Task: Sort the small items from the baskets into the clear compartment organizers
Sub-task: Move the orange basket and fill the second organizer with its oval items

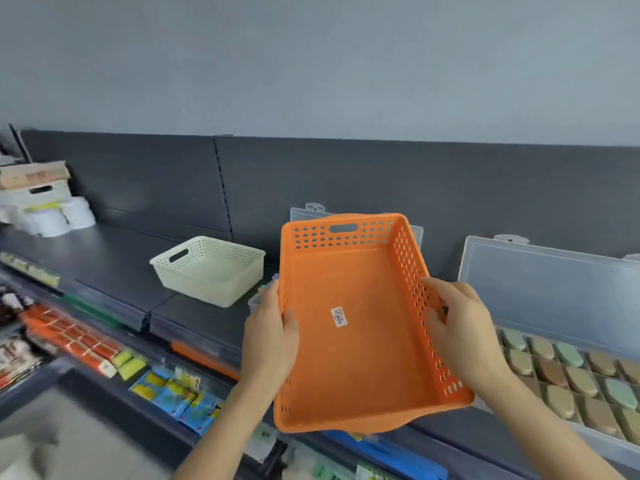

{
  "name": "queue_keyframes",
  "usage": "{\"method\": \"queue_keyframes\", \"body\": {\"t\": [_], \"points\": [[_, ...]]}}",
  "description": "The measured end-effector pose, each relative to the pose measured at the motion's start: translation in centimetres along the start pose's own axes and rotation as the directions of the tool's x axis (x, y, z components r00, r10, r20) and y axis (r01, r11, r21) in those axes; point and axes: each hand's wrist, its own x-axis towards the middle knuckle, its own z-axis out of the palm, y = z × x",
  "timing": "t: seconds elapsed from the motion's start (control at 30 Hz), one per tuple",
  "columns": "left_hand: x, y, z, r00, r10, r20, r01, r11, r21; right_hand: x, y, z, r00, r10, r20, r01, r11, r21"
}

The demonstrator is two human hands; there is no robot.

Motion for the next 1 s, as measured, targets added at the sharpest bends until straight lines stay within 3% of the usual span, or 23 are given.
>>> {"method": "queue_keyframes", "body": {"t": [0.33, 0.57, 1.0], "points": [[6.5, -5.5, -5.2, 0.976, -0.113, -0.187, 0.116, 0.993, 0.008, 7.1, -5.6, 9.7, 0.987, -0.116, 0.112, 0.088, 0.969, 0.229], [10.6, -11.0, -9.8, 0.956, -0.149, -0.254, 0.154, 0.988, 0.0, 10.0, -11.4, 16.5, 0.969, -0.182, 0.165, 0.14, 0.961, 0.237], [21.9, -24.1, -24.4, 0.976, -0.106, -0.189, 0.112, 0.994, 0.019, 13.4, -27.3, 31.2, 0.981, -0.14, 0.133, 0.108, 0.969, 0.222]]}}
